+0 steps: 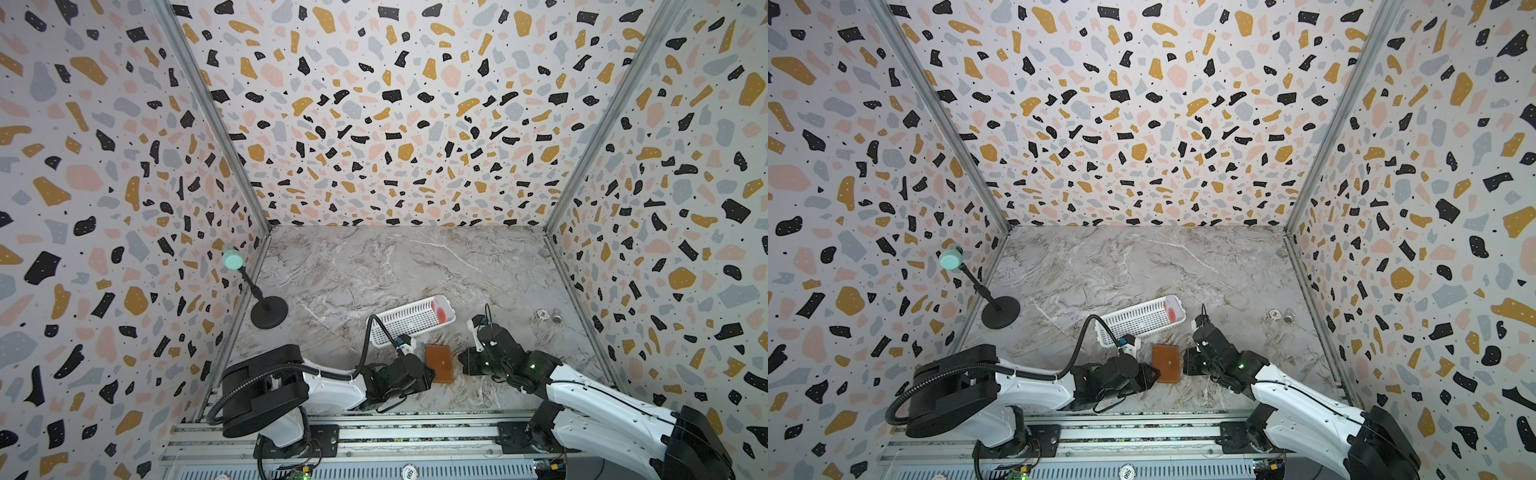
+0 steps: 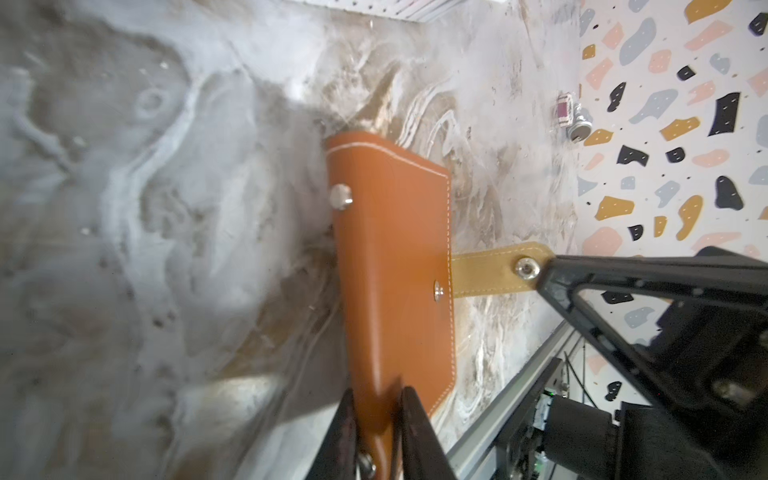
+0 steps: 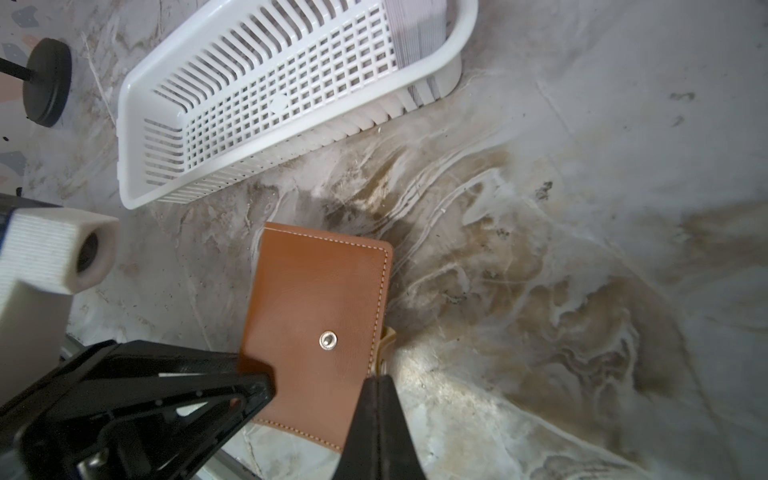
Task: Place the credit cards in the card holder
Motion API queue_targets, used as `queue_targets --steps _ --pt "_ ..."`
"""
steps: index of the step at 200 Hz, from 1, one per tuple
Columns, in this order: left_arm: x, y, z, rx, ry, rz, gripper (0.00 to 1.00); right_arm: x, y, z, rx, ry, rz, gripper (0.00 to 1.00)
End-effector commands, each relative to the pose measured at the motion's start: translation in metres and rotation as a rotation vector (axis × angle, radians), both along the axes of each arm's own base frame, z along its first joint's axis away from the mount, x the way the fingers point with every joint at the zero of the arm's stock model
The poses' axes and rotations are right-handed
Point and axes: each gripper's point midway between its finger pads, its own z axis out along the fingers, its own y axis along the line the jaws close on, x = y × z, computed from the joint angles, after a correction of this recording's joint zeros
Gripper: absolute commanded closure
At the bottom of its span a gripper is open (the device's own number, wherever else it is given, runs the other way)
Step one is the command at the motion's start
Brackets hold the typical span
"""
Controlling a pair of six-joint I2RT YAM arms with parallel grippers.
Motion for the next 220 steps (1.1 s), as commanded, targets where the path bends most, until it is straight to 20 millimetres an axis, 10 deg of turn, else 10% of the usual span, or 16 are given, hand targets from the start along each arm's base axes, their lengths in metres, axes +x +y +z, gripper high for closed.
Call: queue_targets --steps 1,60,129,220 --pt "-0.005 0.011 -0.012 0.046 0.015 0.008 0.66 0.004 0.002 0.009 -0.012 -0.032 0.012 0.98" --pt "-0.002 0.001 0.017 0.020 -0.056 -0.054 0.39 0.003 0.010 0.035 -0.024 -0.074 0.058 0.98" --pt "0.002 -0.006 0.033 -0.069 -0.082 -0.060 0.32 -0.005 0.034 0.074 -0.025 -0.115 0.138 0.98" --pt "0.002 0.005 0.034 -0.112 -0.096 -0.056 0.22 -0.009 0.043 0.064 -0.091 -0.076 0.134 0.98"
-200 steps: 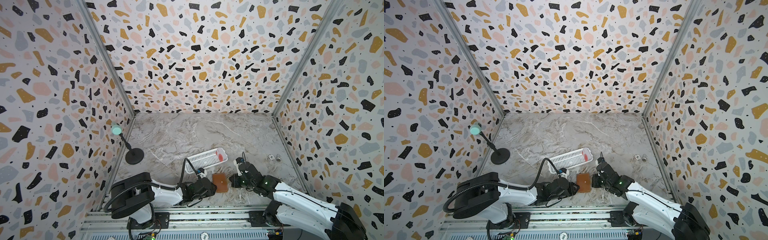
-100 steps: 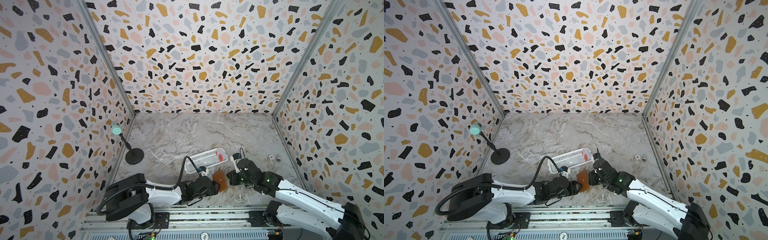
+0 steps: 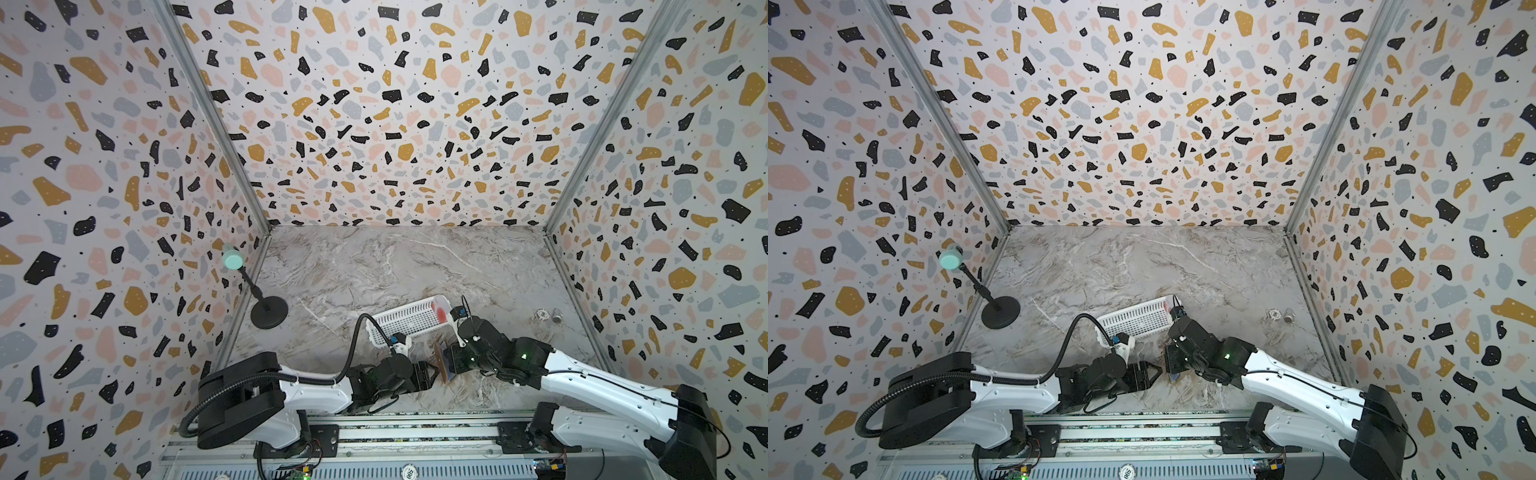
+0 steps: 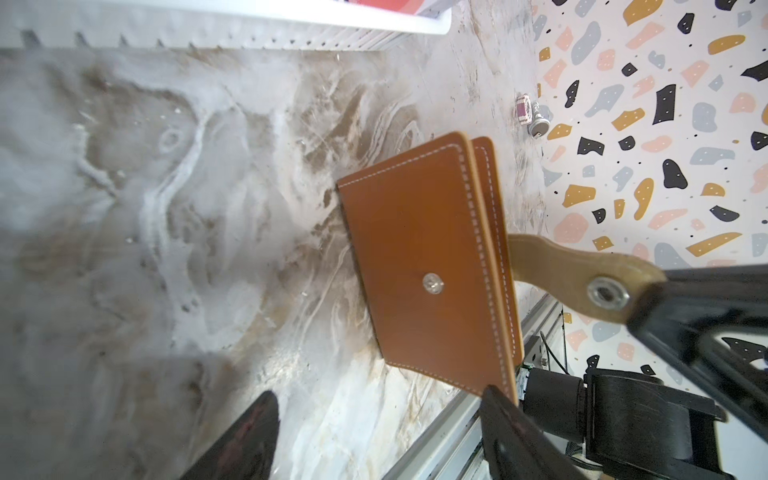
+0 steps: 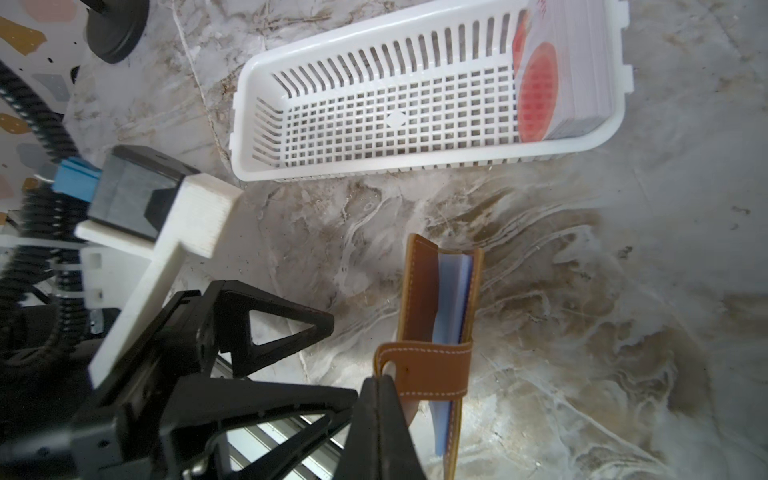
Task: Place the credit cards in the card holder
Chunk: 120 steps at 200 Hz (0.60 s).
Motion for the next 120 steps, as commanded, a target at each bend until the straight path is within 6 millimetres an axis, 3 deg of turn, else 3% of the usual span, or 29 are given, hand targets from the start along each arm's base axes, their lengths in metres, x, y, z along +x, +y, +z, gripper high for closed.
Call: queue_targets --steps 1,32,74,120 --pt "0.004 -0.006 0.010 -0.048 -0.026 -0.011 0.23 0.003 -0.005 0.008 -0.012 -0.014 -0.038 0.98" --pt "0.006 -0.010 0.019 -0.083 -0.042 -0.023 0.24 0.003 -0.010 0.004 -0.034 -0.004 -0.054 0.98" --pt "0.007 -0.024 0.041 -0.133 -0.074 -0.063 0.21 0.005 -0.003 0.015 -0.014 -0.020 -0.032 0.98" --pt "0.012 -0.021 0.030 -0.084 -0.058 -0.037 0.19 0.005 0.001 0.017 -0.008 -0.018 -0.017 0.98"
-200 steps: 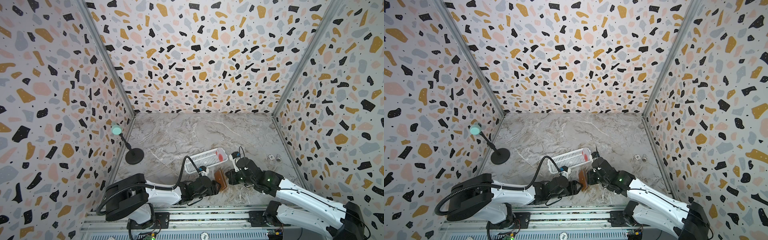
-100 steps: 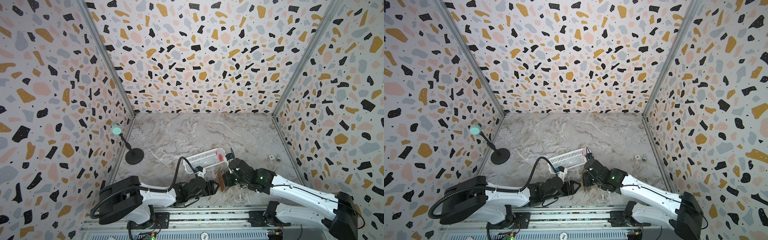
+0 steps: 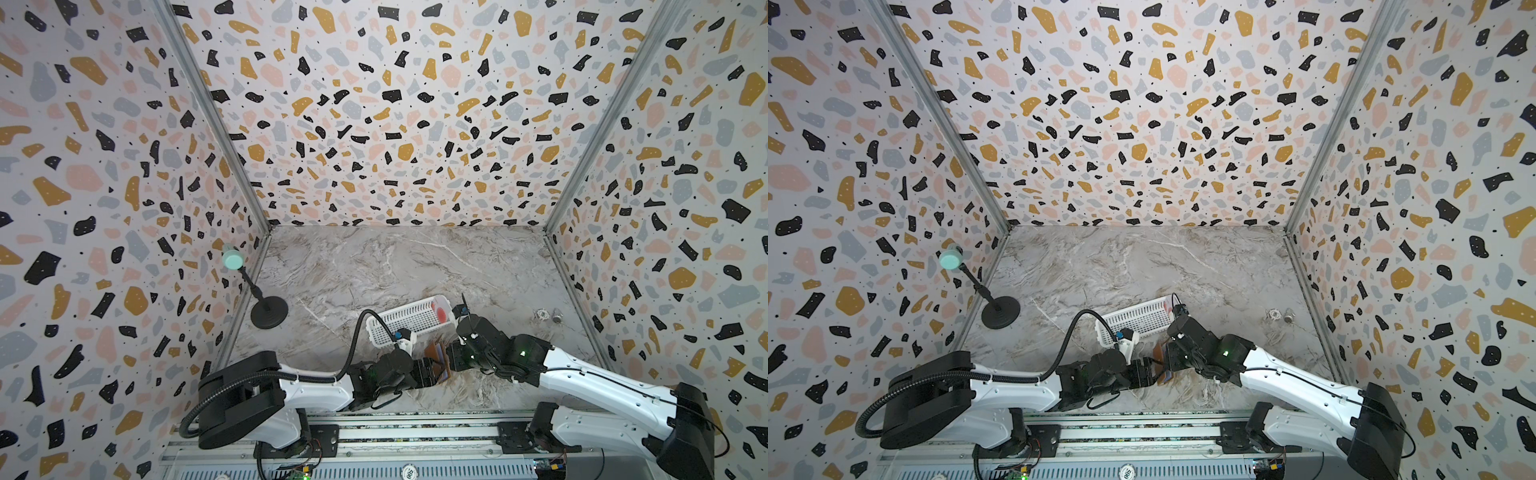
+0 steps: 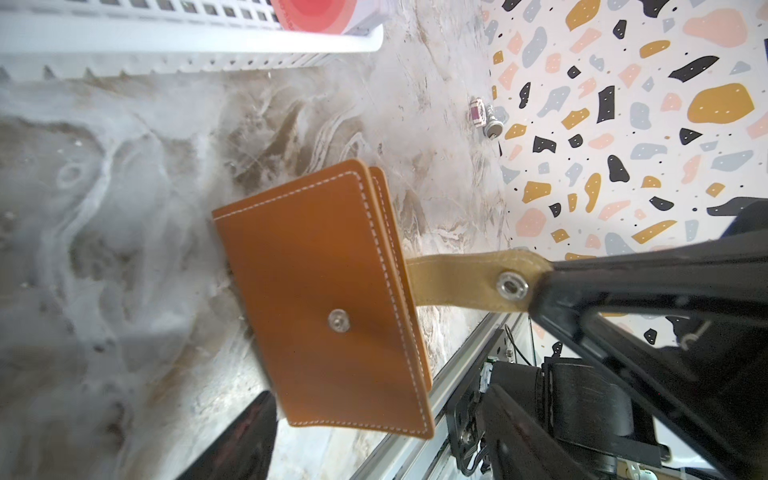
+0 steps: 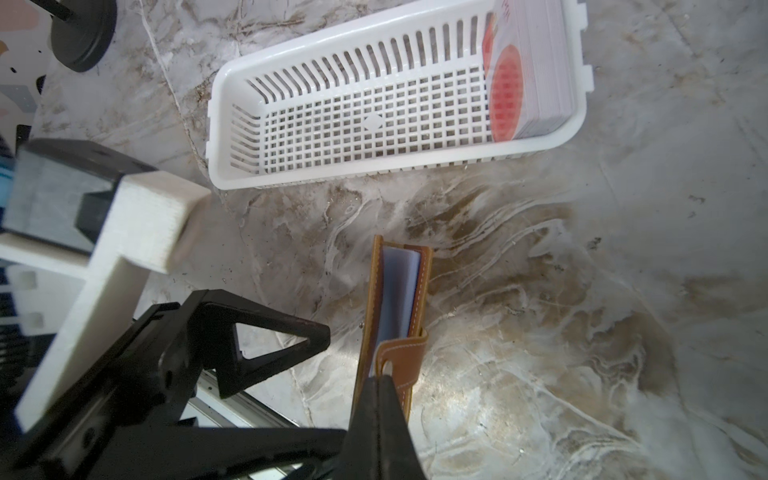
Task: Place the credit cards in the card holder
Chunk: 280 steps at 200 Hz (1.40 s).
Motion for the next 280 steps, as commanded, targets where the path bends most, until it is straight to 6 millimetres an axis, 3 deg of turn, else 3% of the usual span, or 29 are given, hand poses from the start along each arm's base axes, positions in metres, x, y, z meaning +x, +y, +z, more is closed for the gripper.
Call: queue_targets --steps 1,50,131,167,197,236,258,280 --pt "0.006 -0.004 0.006 -0.003 -0.021 0.004 0.19 0.001 0.005 0.013 0.016 -0.019 0.015 0.98" --pt "0.010 0.003 -0.012 0.124 -0.002 0.026 0.19 0.002 0.006 0.016 0.021 -0.027 0.018 0.98" --pt "0.013 -0.004 -0.015 0.159 0.004 0.008 0.20 0.001 0.008 0.017 0.018 -0.024 0.028 0.98" --pt "0.018 0.003 -0.017 0.196 0.005 0.033 0.27 0.002 0.003 0.008 -0.017 -0.018 0.015 0.98" --pt "0.019 0.022 -0.026 0.244 0.030 0.066 0.33 0.003 -0.002 0.003 -0.034 -0.018 0.001 0.98" --pt "0.017 0.031 -0.020 0.191 0.033 0.081 0.40 0.002 -0.004 -0.009 -0.058 -0.005 -0.001 0.97" --pt "0.018 0.032 -0.023 0.175 0.042 0.087 0.44 0.001 -0.005 -0.018 -0.073 0.009 -0.001 0.91" --pt "0.018 0.037 -0.025 0.186 0.047 0.096 0.50 0.001 -0.010 -0.025 -0.092 0.018 -0.015 0.73"
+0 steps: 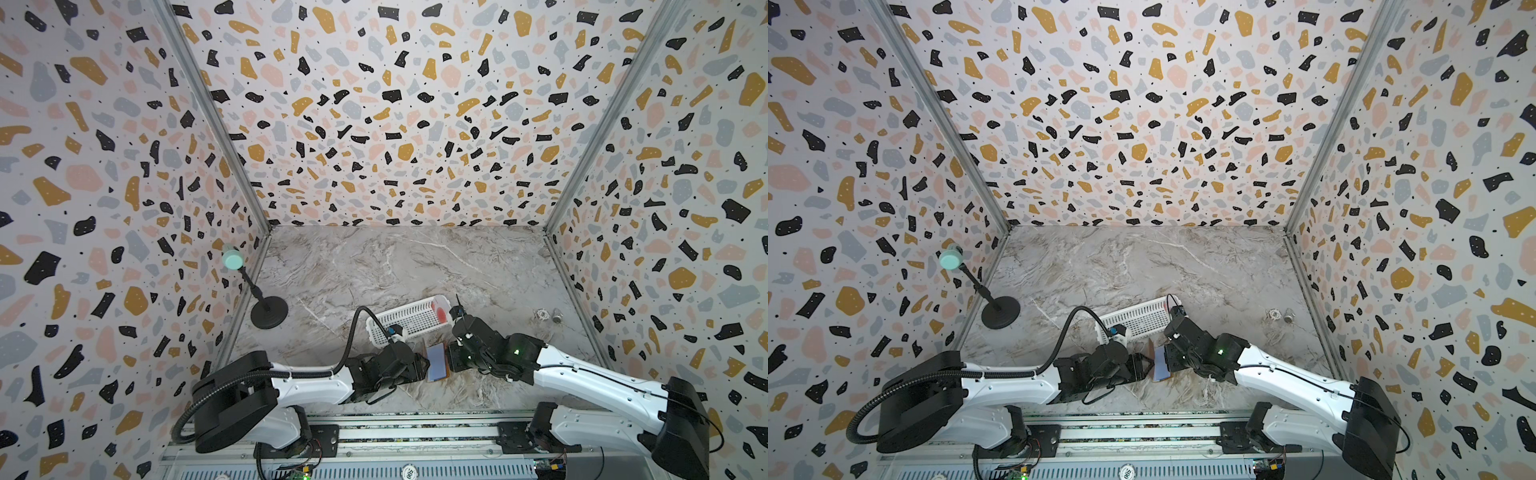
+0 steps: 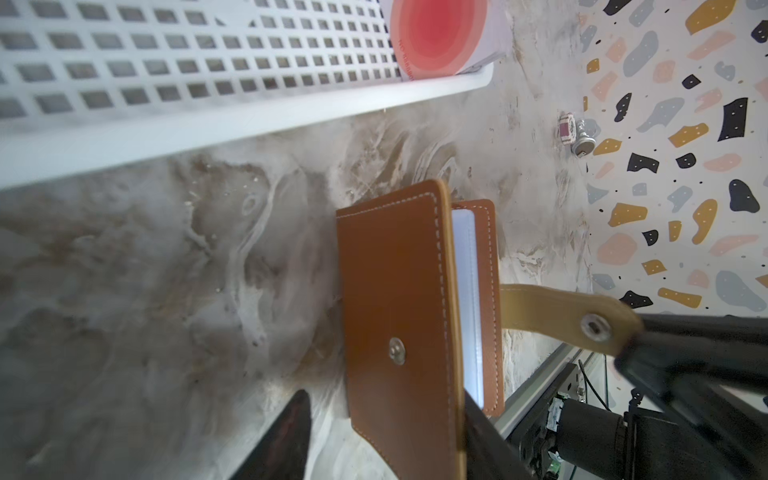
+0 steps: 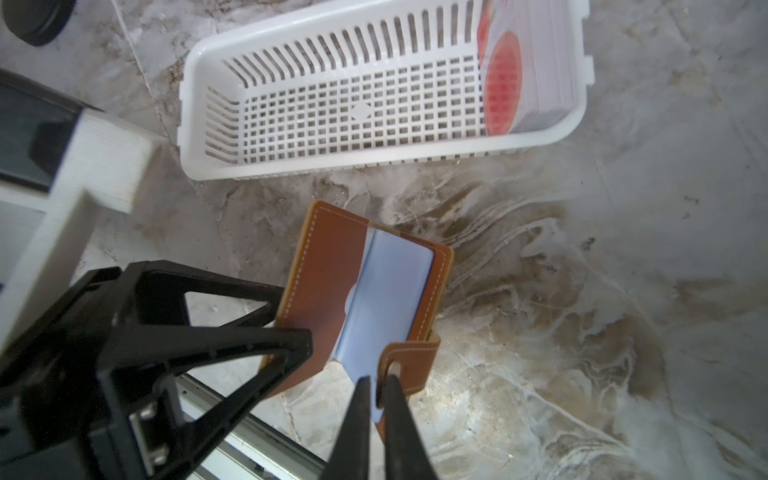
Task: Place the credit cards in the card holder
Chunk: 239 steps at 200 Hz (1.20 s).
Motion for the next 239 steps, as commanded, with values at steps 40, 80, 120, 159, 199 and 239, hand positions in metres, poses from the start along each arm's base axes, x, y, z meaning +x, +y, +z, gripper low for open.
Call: queue_targets --steps 40,80,120,159,199,239 --pt "0.000 0.010 -0.002 -0.010 0.004 0.023 0.55 0.004 -0.003 0.003 -0.011 -0.010 -0.017 0.69" --pt "-0.002 0.019 -0.005 -0.026 0.010 0.044 0.56 0.012 0.001 0.013 0.003 -0.040 -0.035 0.65" --pt "-0.005 0.025 -0.008 -0.039 0.018 0.049 0.55 0.009 0.026 0.016 0.091 -0.022 0.010 0.65" --pt "-0.007 0.026 -0.011 -0.046 0.027 0.049 0.55 0.010 0.038 0.004 0.066 -0.017 0.009 0.65" --pt "-0.009 0.027 -0.010 -0.047 0.031 0.045 0.55 0.006 0.047 -0.012 0.064 0.026 0.043 0.66" --pt "-0.008 0.026 -0.008 -0.057 0.030 0.048 0.54 0.003 0.052 -0.038 0.048 0.080 0.028 0.63"
